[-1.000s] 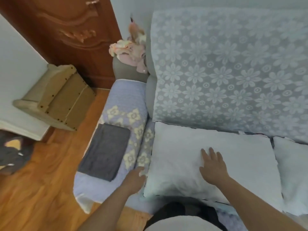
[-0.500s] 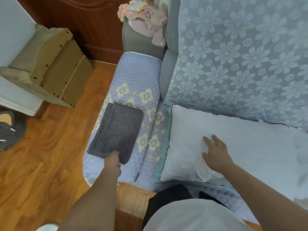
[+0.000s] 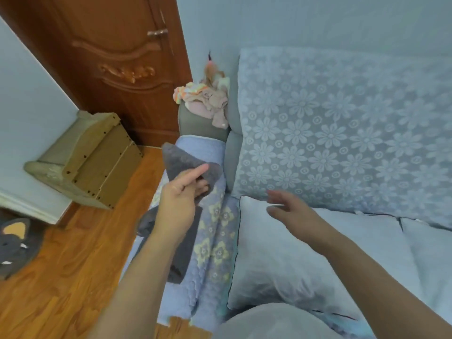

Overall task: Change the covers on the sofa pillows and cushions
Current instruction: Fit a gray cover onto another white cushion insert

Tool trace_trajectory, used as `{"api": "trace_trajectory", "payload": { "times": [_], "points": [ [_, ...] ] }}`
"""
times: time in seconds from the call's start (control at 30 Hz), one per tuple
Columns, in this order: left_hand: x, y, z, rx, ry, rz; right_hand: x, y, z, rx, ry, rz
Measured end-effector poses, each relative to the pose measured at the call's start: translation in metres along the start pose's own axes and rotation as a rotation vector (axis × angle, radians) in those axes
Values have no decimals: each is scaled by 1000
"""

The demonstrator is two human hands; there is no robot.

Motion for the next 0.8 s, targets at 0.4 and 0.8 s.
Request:
{"api": "trace_trajectory", "payload": {
  "times": [0.4,0.8],
  "points": [
    [215,-234,119,-666,-635,-273,-140,205,148,403,610,-48],
    [72,-373,154,-817,64,-186,-52,375,210,380,312,-35]
  ]
}}
Point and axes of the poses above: each hand's wrist, its own z-axis away from the middle knuckle, its own y-axis out of the back of the hand, x = y × z, the point moved 5 cm from there along -z, towards the middle knuckle, and after that the axes turned 5 degrees about y, right-handed, at the moved point
